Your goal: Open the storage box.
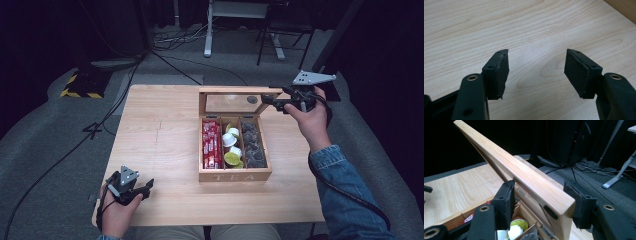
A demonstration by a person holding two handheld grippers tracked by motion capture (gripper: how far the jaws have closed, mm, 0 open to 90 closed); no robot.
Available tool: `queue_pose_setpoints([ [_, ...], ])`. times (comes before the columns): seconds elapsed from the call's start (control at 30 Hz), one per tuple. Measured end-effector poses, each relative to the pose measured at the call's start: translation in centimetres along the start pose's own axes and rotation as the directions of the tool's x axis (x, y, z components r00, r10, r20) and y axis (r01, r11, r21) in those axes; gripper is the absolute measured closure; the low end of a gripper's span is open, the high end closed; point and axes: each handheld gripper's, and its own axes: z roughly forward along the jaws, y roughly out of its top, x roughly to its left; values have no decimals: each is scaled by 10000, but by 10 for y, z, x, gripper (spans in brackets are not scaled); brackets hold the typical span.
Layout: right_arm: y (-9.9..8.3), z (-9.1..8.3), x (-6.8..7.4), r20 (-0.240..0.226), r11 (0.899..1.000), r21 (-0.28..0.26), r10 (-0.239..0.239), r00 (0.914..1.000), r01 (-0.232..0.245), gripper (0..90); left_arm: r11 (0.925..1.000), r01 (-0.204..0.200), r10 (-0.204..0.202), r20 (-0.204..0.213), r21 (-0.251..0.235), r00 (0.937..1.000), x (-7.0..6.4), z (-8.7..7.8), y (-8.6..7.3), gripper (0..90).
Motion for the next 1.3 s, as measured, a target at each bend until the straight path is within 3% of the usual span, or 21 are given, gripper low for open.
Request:
queue_pose_setpoints([
  [0.37, 14, 19, -24, 347, 9978, -267, 611, 9975, -602, 425, 10000, 29, -30, 44, 29, 10000, 4, 5, 0, 370],
  [0.77, 22, 39, -46, 789, 9922, -311, 1232, 9892, -1210, 417, 9999, -108, 108, 248, -1, 9996, 3, 16, 8, 370],
  [0.97, 17, 51, -57, 872, 9876, -93, 1572, 9837, -1569, 433, 9998, -185, 183, 354, 51, 9992, 2, 21, 11, 369],
  [1.3, 6, 63, -73, 1027, 9740, -174, 2263, 9686, -2257, 427, 9996, -285, 285, 440, 11, 9986, 0, 25, 15, 367],
])
